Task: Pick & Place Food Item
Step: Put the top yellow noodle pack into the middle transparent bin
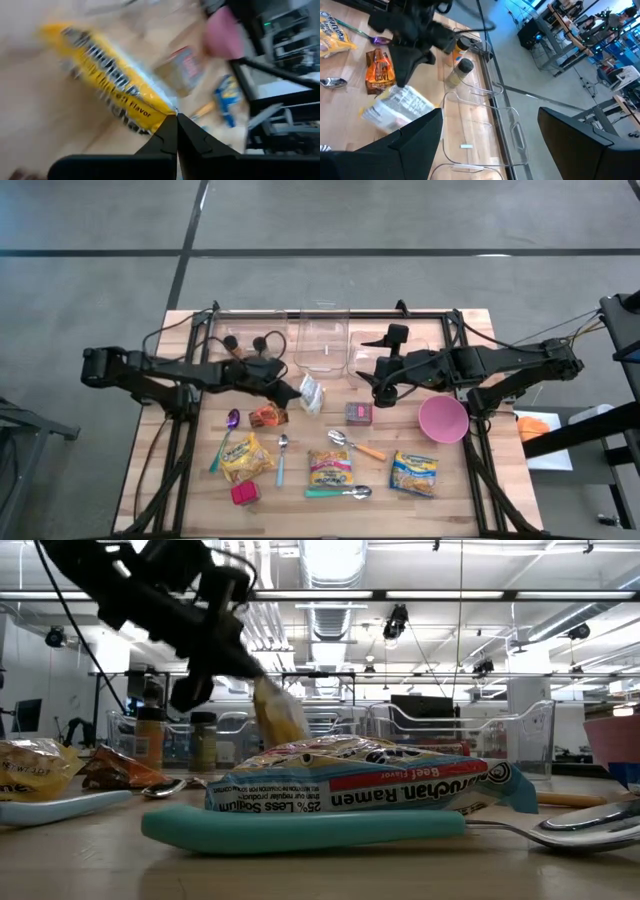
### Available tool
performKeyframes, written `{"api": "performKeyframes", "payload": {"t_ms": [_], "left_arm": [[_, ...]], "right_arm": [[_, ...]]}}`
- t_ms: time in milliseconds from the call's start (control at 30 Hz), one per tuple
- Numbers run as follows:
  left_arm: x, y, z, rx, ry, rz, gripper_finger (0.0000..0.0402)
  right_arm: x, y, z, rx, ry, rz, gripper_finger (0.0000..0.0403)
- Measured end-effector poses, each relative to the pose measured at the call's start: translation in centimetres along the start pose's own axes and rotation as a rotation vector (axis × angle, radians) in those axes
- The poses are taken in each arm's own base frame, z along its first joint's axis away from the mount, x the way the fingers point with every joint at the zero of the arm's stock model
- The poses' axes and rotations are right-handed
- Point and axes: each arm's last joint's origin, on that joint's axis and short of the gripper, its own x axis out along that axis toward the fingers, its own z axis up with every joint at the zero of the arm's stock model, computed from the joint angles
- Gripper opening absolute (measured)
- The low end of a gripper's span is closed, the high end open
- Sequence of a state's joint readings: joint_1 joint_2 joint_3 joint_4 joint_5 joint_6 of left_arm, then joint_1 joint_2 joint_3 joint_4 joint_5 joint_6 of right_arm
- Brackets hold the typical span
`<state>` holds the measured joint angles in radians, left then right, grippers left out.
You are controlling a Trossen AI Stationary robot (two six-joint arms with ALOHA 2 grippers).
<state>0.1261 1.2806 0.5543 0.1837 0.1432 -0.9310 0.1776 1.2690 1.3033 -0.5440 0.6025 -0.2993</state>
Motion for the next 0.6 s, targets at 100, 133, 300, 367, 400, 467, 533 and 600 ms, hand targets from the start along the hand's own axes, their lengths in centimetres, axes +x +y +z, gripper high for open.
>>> {"api": "performKeyframes", "payload": {"t_ms": [100,133,300,367,400,467,533,600], "left_arm": [[-0.7,-1.4,0.9,0.018,-0.032,-0.055,0.0001],[-0.9,-1.8,1.1,0.020,-0.042,-0.069,0.0001],[-1.7,-3.6,2.3,0.048,-0.070,-0.130,0.0000],[-2.0,-4.3,2.8,0.072,-0.088,-0.150,0.0000],[-2.2,-4.8,3.1,0.079,-0.098,-0.162,0.0000],[-2.5,-5.6,3.7,0.103,-0.122,-0.185,0.0000],[-2.9,-6.5,4.5,0.134,-0.153,-0.200,0.0000],[-3.3,-7.3,5.5,0.158,-0.186,-0.206,0.0000]], "right_arm": [[0.0,0.0,0.0,-0.002,0.000,0.000,0.0324],[0.0,0.0,0.0,-0.009,0.000,0.000,0.0324],[0.0,0.0,0.0,-0.022,0.000,-0.001,0.0324],[0.0,0.0,0.0,-0.023,0.000,-0.002,0.0324],[0.0,0.0,0.0,-0.022,0.000,-0.002,0.0324],[0.0,0.0,0.0,-0.022,0.000,-0.003,0.0324],[0.0,0.0,0.0,-0.018,0.001,-0.005,0.0324],[-0.1,-0.1,0.0,0.010,0.000,-0.013,0.0324]]}}
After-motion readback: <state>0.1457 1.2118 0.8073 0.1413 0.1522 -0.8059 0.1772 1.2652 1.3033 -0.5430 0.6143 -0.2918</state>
